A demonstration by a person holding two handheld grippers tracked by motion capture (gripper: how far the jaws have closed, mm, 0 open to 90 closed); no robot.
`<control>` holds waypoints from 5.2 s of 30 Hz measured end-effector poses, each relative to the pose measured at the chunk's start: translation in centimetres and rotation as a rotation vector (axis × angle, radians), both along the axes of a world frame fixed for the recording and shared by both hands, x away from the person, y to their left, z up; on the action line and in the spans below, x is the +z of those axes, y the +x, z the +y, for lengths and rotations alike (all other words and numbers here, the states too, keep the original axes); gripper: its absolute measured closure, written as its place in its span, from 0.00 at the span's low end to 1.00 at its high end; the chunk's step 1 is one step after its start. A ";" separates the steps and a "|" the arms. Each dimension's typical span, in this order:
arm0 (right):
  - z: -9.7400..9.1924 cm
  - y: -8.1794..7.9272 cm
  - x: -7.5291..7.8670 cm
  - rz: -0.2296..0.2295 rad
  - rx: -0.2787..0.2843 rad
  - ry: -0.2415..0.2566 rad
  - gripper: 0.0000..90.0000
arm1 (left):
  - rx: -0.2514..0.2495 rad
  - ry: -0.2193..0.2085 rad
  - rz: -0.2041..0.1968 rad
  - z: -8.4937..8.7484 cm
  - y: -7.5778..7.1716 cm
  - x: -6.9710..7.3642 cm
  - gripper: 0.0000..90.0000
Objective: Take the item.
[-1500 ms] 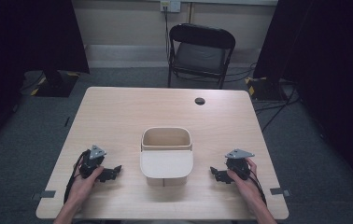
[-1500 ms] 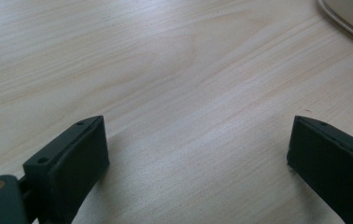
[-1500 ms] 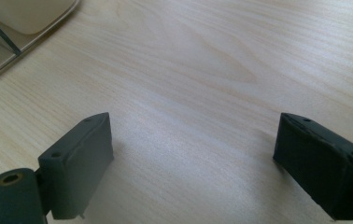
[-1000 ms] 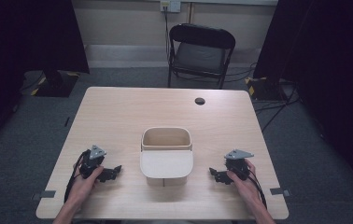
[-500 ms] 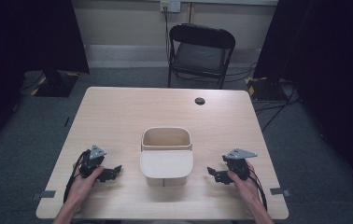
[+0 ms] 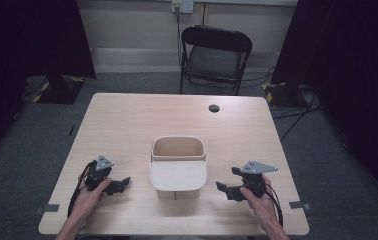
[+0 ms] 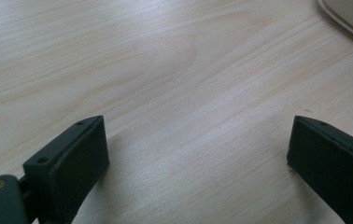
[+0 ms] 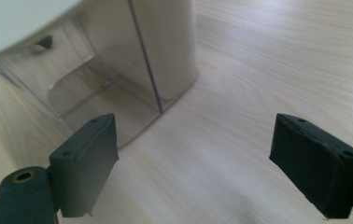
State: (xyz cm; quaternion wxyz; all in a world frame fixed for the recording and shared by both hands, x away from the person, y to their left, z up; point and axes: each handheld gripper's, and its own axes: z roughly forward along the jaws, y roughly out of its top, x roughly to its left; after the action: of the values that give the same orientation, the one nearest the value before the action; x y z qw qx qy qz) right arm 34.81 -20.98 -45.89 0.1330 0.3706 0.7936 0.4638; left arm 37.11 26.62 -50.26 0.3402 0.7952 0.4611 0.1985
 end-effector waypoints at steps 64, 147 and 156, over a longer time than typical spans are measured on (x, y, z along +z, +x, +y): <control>5.7 -2.1 1.6 -0.074 0.178 0.082 0.35 | 0.001 0.000 -0.001 0.0 0.0 0.0 0.05; 6.0 -1.5 3.3 -0.163 0.128 0.102 0.29 | 0.001 0.000 -0.001 0.0 0.0 0.0 0.05; 5.9 -1.3 3.3 -0.156 0.128 0.125 0.29 | 0.001 0.000 -0.001 0.0 0.0 0.0 0.05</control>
State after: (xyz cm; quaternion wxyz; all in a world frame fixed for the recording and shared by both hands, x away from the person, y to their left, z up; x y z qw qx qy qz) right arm 33.48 -15.12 -42.59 0.1411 0.2893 0.7726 0.5473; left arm 37.10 26.60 -50.26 0.3402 0.7949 0.4614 0.1990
